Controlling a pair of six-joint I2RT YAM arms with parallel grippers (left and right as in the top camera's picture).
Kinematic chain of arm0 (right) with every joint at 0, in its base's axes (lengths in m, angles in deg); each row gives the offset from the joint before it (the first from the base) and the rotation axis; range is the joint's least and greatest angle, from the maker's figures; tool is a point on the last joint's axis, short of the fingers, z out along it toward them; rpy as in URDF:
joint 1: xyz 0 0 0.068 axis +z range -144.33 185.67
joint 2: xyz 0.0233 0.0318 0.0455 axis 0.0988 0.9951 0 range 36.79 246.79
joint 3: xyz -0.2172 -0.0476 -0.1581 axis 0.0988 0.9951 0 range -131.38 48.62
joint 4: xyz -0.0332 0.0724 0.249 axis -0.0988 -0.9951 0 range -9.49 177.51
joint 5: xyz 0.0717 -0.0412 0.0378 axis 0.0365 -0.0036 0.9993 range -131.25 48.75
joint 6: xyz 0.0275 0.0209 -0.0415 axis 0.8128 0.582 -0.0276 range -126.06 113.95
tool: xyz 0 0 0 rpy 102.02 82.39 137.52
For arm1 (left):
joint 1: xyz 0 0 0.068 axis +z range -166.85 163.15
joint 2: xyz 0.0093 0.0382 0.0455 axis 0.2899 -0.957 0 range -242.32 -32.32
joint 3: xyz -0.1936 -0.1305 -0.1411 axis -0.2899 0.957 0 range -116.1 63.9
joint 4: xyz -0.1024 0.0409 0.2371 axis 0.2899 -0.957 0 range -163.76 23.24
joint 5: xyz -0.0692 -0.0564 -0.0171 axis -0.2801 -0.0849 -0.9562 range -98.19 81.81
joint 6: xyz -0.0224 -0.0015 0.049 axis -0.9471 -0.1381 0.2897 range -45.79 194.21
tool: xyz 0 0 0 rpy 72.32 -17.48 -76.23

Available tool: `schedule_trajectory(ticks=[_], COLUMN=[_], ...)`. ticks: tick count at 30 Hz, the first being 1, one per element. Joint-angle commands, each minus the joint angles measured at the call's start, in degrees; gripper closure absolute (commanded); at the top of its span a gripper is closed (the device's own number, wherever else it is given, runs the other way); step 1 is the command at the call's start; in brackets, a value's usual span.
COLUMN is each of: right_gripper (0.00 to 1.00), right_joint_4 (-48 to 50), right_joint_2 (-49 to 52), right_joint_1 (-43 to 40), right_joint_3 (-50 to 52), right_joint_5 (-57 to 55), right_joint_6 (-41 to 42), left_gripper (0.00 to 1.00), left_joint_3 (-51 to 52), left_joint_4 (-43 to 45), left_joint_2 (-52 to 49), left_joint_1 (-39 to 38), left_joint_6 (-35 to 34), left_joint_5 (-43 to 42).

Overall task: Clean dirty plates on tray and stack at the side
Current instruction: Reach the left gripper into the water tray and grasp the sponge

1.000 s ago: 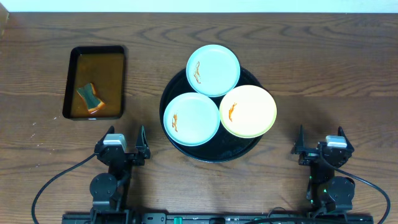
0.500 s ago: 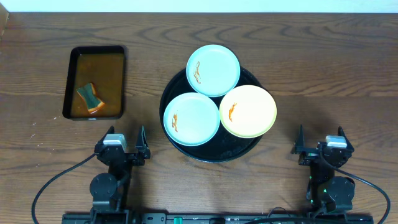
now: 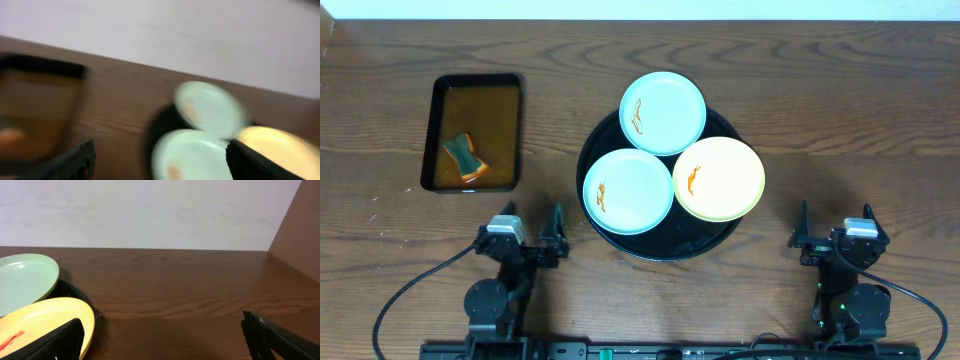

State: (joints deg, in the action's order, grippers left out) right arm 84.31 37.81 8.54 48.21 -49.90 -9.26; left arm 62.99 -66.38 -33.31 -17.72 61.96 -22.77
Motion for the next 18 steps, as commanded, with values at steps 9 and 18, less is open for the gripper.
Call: schedule_trajectory(ticks=[9,18], right_gripper=[0.01,0.01], right_joint_4=[-0.2,-0.2], right_joint_2=[0.1,0.1], right_joint_1=[0.5,0.5], right_joint_3=[0.1,0.1], right_joint_5=[-0.1,-0.1], right_joint_6=[-0.3,-0.3], left_gripper=[0.16,0.16], left_joint_3=[-3.1,-32.2], left_joint_4=[29.3,-14.4], left_joint_2=[0.0,-10.3], left_joint_1=[-0.1,-0.1], left_joint_6=[-19.3,3.9], left_joint_5=[-22.7,-22.0])
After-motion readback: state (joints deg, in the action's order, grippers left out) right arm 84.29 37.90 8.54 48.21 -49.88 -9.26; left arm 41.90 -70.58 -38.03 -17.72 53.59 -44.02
